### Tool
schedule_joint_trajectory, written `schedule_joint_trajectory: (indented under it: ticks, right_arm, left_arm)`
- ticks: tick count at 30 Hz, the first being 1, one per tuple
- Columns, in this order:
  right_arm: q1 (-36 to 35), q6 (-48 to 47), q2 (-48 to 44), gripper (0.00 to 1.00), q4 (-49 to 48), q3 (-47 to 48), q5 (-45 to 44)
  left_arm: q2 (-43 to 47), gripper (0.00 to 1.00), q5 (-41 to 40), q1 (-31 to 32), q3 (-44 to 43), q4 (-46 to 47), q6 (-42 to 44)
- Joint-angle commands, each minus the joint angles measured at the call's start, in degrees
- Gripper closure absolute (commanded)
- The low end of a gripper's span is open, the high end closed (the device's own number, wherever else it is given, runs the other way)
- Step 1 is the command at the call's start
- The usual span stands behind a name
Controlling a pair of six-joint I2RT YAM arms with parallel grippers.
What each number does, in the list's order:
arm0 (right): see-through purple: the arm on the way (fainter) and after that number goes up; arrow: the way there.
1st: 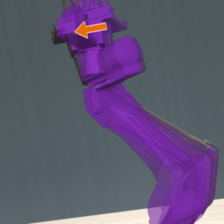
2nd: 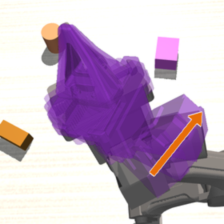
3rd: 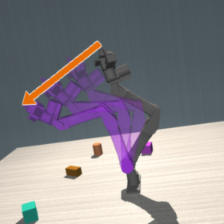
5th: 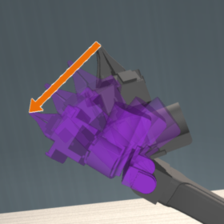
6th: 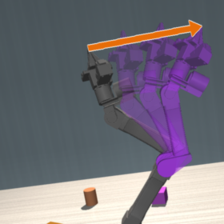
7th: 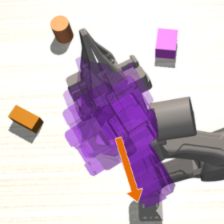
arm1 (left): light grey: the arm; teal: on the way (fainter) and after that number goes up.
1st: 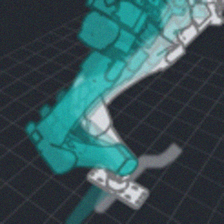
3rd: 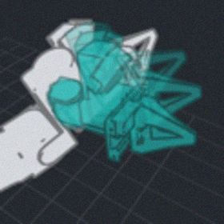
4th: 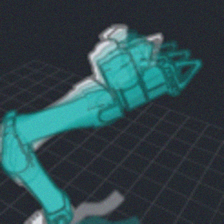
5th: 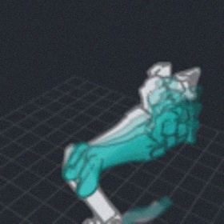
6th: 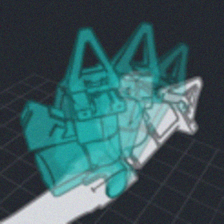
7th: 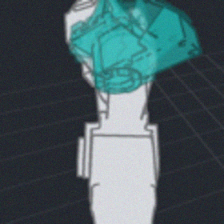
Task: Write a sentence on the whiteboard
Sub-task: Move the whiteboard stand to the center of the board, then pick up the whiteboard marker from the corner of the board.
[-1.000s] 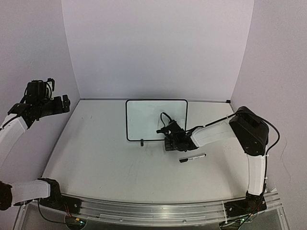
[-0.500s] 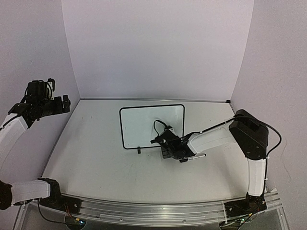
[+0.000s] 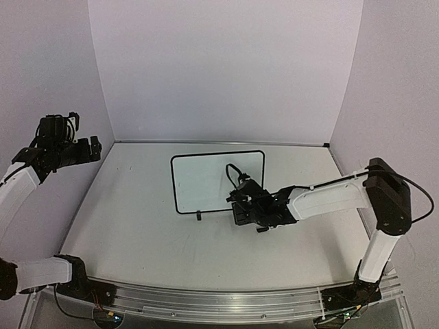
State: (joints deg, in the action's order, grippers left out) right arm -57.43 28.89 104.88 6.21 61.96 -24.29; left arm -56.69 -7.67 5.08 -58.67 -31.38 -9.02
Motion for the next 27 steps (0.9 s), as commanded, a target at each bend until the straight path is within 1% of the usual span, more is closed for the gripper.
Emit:
schedule_joint_trajectory:
  ticks: [1, 4, 8, 10, 16, 21, 24, 27]
  right_arm:
    - [-0.6, 3.1, -10.0, 0.38, 4.8, -4.8, 1.9]
    - [-0.6, 6.6, -15.6, 0.36, 7.8, -7.8, 1.7]
    - [-0.3, 14.1, -20.6, 0.34, 13.1, -10.0, 1.2]
    - [0.9, 18.3, -21.9, 0.35, 15.0, -10.8, 2.7]
    - [8.4, 28.8, -24.5, 0.4, 15.7, -15.2, 11.3]
    - [15.4, 31.4, -24.5, 0.42, 15.7, -16.5, 16.7]
    - [18.0, 31.5, -23.0, 0.45, 15.7, -15.9, 18.8]
    - [19.1, 31.1, -20.9, 0.46, 15.7, -14.4, 19.3]
  left_arm:
    - [0.1, 0.0, 0.5, -0.2, 0.2, 2.0, -0.5]
    - [0.2, 0.0, 0.6, -0.2, 0.2, 2.1, -0.5]
    - [0.2, 0.0, 0.6, -0.2, 0.2, 2.0, -0.5]
    - [0.3, 0.0, 0.7, -0.2, 0.3, 2.1, -0.6]
    - [0.2, 0.0, 1.6, -0.2, 0.3, 2.0, -0.7]
    - [0.1, 0.0, 1.9, -0.2, 0.2, 2.0, -0.8]
    - [0.1, 0.0, 2.0, -0.2, 0.2, 2.0, -0.8]
    - [0.1, 0.0, 2.0, -0.2, 0.2, 2.1, -0.8]
